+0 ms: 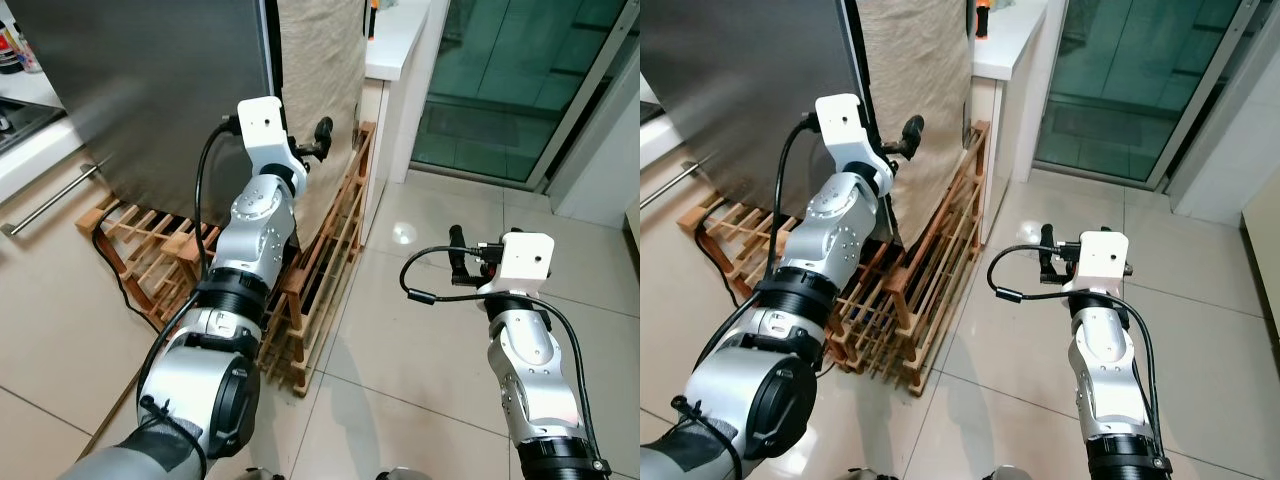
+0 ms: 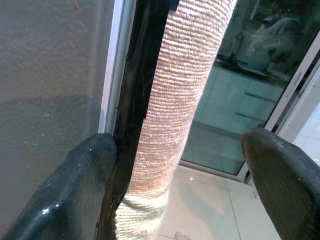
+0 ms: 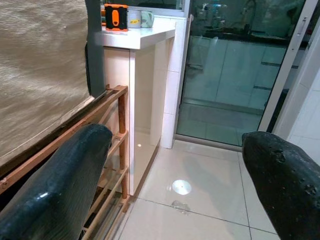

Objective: Restocking fridge

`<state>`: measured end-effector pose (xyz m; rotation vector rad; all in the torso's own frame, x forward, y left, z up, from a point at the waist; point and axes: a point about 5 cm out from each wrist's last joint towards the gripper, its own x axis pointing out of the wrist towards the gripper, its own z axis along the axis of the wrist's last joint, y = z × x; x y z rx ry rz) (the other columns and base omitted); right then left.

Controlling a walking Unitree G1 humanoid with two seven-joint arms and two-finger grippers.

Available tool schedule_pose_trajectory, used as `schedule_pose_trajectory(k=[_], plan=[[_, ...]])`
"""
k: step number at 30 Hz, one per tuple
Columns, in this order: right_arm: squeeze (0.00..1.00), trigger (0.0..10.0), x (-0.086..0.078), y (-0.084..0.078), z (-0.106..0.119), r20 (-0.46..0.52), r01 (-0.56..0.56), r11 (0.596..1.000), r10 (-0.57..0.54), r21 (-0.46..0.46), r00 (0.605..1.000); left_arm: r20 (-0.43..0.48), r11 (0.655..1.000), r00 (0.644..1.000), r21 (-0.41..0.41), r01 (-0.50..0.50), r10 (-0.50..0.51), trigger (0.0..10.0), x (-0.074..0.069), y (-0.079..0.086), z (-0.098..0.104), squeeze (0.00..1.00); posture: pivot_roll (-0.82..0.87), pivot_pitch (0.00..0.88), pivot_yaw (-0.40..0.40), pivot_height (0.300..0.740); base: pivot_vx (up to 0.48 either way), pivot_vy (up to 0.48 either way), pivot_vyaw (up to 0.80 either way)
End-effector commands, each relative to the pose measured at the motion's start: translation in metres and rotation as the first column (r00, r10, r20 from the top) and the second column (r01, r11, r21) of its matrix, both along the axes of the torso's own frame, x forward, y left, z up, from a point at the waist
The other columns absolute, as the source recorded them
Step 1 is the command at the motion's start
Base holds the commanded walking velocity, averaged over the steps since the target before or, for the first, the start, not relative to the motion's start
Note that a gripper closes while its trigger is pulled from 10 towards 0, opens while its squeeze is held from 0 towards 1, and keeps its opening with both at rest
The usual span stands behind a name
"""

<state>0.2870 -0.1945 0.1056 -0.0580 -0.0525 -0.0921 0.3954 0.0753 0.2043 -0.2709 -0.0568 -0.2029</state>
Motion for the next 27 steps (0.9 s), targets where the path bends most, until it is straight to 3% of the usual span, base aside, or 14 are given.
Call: schedule_pose_trajectory(k=[1,2,3,5,6,10,11,15,18,19,20,23,25,27], plan=[[1.00,10.0,0.000,0.002,0.003,0.007,-0.010,1.000,0.010,-0.011,1.000,0.020,0.997,0.997,0.018,0.072,-0.072,10.0,0.001,-0.014,0.007,0.00,-0.22,0.000,0.052,0.740,0.000,0.000,0.00],[1.00,10.0,-0.001,0.002,0.002,0.003,-0.010,1.000,0.010,-0.011,1.000,0.014,0.981,0.980,0.003,0.196,-0.196,10.0,-0.001,-0.033,0.006,0.00,-0.22,0.000,0.052,0.740,0.000,0.000,0.00],[1.00,10.0,-0.001,0.002,0.002,0.003,-0.010,1.000,0.010,-0.011,1.000,0.014,0.981,0.980,0.003,0.196,-0.196,10.0,-0.001,-0.033,0.006,0.00,-0.22,0.000,0.052,0.740,0.000,0.000,0.00],[1.00,10.0,-0.001,0.002,0.002,0.001,-0.014,1.000,0.014,-0.011,1.000,0.016,0.941,0.941,-0.012,0.337,-0.337,10.0,-0.007,-0.061,0.005,0.00,-0.22,0.000,0.053,0.740,0.000,0.000,0.00],[1.00,10.0,-0.001,0.002,0.002,0.001,-0.014,1.000,0.014,-0.011,1.000,0.016,0.941,0.941,-0.012,0.337,-0.337,10.0,-0.007,-0.061,0.005,0.00,-0.22,0.000,0.053,0.740,0.000,0.000,0.00],[1.00,10.0,-0.005,0.005,0.002,0.003,-0.024,1.000,0.024,-0.012,1.000,0.068,0.842,0.842,-0.035,0.539,-0.536,10.0,-0.024,-0.107,0.013,0.00,-0.24,0.000,0.056,0.740,0.000,0.000,0.00],[1.00,10.0,-0.008,0.005,0.002,0.002,-0.025,1.000,0.025,-0.012,1.000,0.094,0.799,0.797,-0.020,0.601,-0.596,10.0,-0.032,-0.123,0.017,0.00,-0.28,0.000,0.070,0.740,0.000,0.000,0.00],[1.00,10.0,-0.015,0.004,0.000,-0.007,-0.017,1.000,0.017,-0.004,1.000,0.114,0.751,0.747,-0.002,0.660,-0.655,10.0,-0.044,-0.146,0.021,0.00,-0.28,0.000,0.070,0.740,0.000,0.000,0.00],[1.00,10.0,-0.022,0.005,-0.005,-0.024,-0.019,1.000,0.019,-0.003,1.000,0.127,0.674,0.671,-0.025,0.738,-0.730,10.0,-0.061,-0.172,0.023,0.00,-0.31,0.000,0.074,0.740,0.000,0.000,0.00],[1.00,10.0,-0.024,0.003,-0.006,-0.032,-0.013,1.000,0.013,-0.003,0.999,0.172,0.570,0.572,-0.066,0.819,-0.802,10.0,-0.079,-0.192,0.029,0.00,-0.31,0.000,0.074,0.740,0.000,0.000,0.00],[1.00,10.0,-0.024,0.003,-0.006,-0.032,-0.013,1.000,0.013,-0.003,0.999,0.172,0.570,0.572,-0.066,0.819,-0.802,10.0,-0.079,-0.192,0.029,0.00,-0.31,0.000,0.074,0.740,0.000,0.000,0.00],[1.00,10.0,-0.025,0.001,-0.004,-0.027,-0.004,1.000,0.003,-0.007,1.000,0.231,0.501,0.500,-0.058,0.864,-0.835,10.0,-0.088,-0.198,0.036,0.00,-0.33,0.000,0.079,0.740,0.000,0.000,0.00],[1.00,10.0,-0.025,0.000,-0.002,-0.026,0.002,1.000,-0.002,-0.008,1.000,0.284,0.497,0.485,-0.034,0.867,-0.827,10.0,-0.082,-0.179,0.040,0.00,-0.32,0.000,0.075,0.740,0.000,0.000,0.00],[1.00,10.0,-0.025,0.000,-0.002,-0.026,0.002,1.000,-0.003,-0.008,1.000,0.293,0.496,0.484,-0.035,0.867,-0.825,10.0,-0.080,-0.174,0.040,0.00,-0.32,0.000,0.075,0.740,0.000,0.000,0.00]])
